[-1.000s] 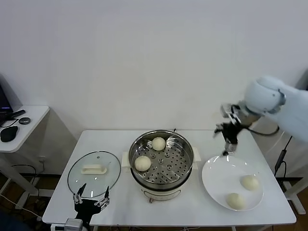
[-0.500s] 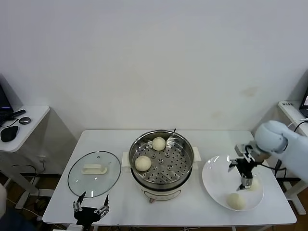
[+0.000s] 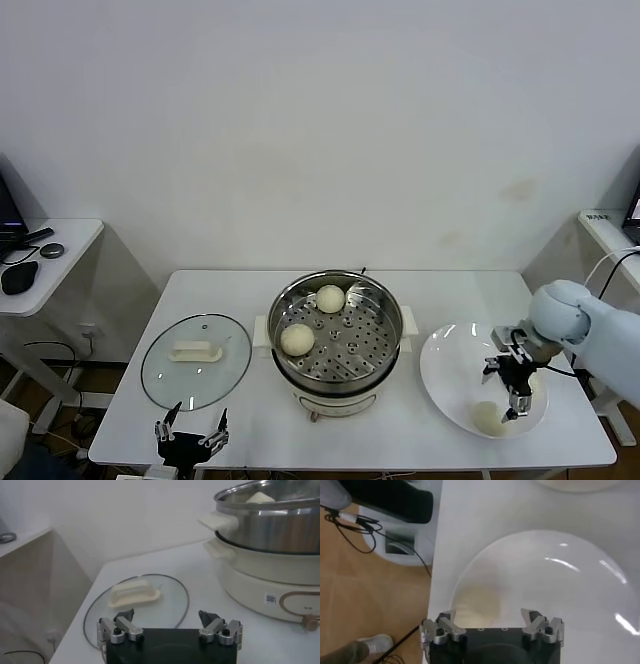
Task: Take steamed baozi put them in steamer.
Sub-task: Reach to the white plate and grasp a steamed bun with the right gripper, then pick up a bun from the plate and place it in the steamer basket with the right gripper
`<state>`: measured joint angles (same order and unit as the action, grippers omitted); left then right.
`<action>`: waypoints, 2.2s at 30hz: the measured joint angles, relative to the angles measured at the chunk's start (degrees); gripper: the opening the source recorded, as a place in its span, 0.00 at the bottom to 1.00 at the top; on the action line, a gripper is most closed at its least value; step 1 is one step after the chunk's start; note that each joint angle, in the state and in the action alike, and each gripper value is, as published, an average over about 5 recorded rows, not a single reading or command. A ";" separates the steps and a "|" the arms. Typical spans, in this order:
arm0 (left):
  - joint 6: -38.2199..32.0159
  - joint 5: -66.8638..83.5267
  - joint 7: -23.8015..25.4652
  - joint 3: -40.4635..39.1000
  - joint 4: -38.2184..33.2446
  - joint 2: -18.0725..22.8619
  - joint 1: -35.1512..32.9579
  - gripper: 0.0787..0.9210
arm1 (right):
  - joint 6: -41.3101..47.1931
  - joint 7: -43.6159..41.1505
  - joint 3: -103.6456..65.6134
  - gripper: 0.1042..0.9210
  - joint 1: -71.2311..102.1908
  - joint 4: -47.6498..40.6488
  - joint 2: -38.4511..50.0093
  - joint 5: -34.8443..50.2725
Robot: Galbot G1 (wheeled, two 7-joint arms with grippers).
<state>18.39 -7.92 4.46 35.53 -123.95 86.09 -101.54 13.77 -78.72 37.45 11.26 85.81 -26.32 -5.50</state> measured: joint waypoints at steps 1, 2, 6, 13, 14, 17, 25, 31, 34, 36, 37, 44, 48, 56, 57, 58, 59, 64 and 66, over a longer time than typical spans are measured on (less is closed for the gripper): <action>0.02 -0.01 0.01 -0.02 0.12 0.02 0.10 0.88 | -0.04 0.06 -0.06 0.88 0.31 -0.22 -0.11 -0.09; 0.03 -0.01 0.01 -0.02 0.24 0.02 0.16 0.88 | -0.09 0.11 -0.13 0.88 0.61 -0.43 -0.23 -0.20; -0.01 -0.13 -0.09 0.13 0.76 -0.02 0.15 0.88 | -0.27 0.27 -0.58 0.88 1.82 -1.27 -0.87 -0.78; -0.06 -0.25 -0.03 0.29 0.87 -0.11 -0.18 0.88 | -0.39 0.29 -1.22 0.88 3.36 -2.50 -2.07 -1.65; -0.05 -0.26 0.01 0.27 0.78 -0.13 -0.21 0.88 | -0.40 0.29 -1.27 0.88 3.57 -2.56 -2.16 -1.75; -0.02 -0.28 0.09 0.23 0.52 -0.22 -0.17 0.88 | -0.40 0.28 -1.53 0.88 4.15 -2.65 -2.25 -1.93; 0.00 -0.23 0.12 0.21 0.62 -0.22 -0.03 0.88 | -0.21 0.32 -1.88 0.78 4.61 -2.95 -2.52 -1.84; 0.00 -0.19 0.11 0.12 0.64 -0.14 0.09 0.88 | -0.02 0.33 -2.03 0.64 4.78 -2.98 -2.52 -1.71; 0.00 -0.19 0.11 0.06 0.75 -0.13 0.24 0.88 | 0.06 0.31 -2.08 0.59 4.85 -2.99 -2.43 -1.66; -0.01 -0.18 0.12 0.03 0.79 -0.13 0.30 0.88 | 0.15 0.28 -2.19 0.56 4.88 -3.01 -2.36 -1.56; -0.01 -0.18 0.12 0.01 0.80 -0.13 0.31 0.88 | 0.19 0.25 -2.25 0.55 4.88 -3.01 -2.30 -1.50; -0.02 -0.12 -0.01 -0.06 0.81 -0.22 0.46 0.88 | 0.57 0.16 -2.54 0.41 4.07 -2.48 -1.66 -0.74; -0.03 -0.12 -0.03 -0.26 0.45 -0.28 0.47 0.88 | 0.82 0.09 -2.14 0.38 2.63 -1.88 -1.24 0.11; -0.54 -0.46 -0.59 -0.70 -0.53 0.11 0.43 0.88 | 1.60 -0.47 2.04 0.39 -6.95 -1.13 -2.05 3.66; -0.66 -0.61 -0.70 -0.74 -0.65 0.15 0.46 0.88 | 1.62 -0.61 2.86 0.39 -8.89 -1.25 -2.40 4.33; -0.78 -0.77 -0.81 -0.75 -0.75 0.18 0.51 0.88 | 1.62 -0.75 3.72 0.39 -10.92 -1.44 -2.84 5.03; -0.91 -0.94 -0.92 -0.74 -0.83 0.21 0.58 0.88 | 1.60 -0.89 4.56 0.39 -12.99 -1.68 -3.38 5.73; -1.61 -1.83 -1.49 -0.62 -1.27 0.36 0.85 0.88 | 1.60 -1.46 8.53 0.39 -23.77 -3.85 -7.94 9.71; -1.88 -2.11 -1.69 -0.56 -1.55 0.50 0.88 0.88 | 1.46 -1.73 9.79 0.39 -27.57 -4.95 -10.40 11.43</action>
<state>16.51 -10.02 2.77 34.97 -125.50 86.59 -100.67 15.23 -80.45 47.23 -16.31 80.86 -36.72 5.94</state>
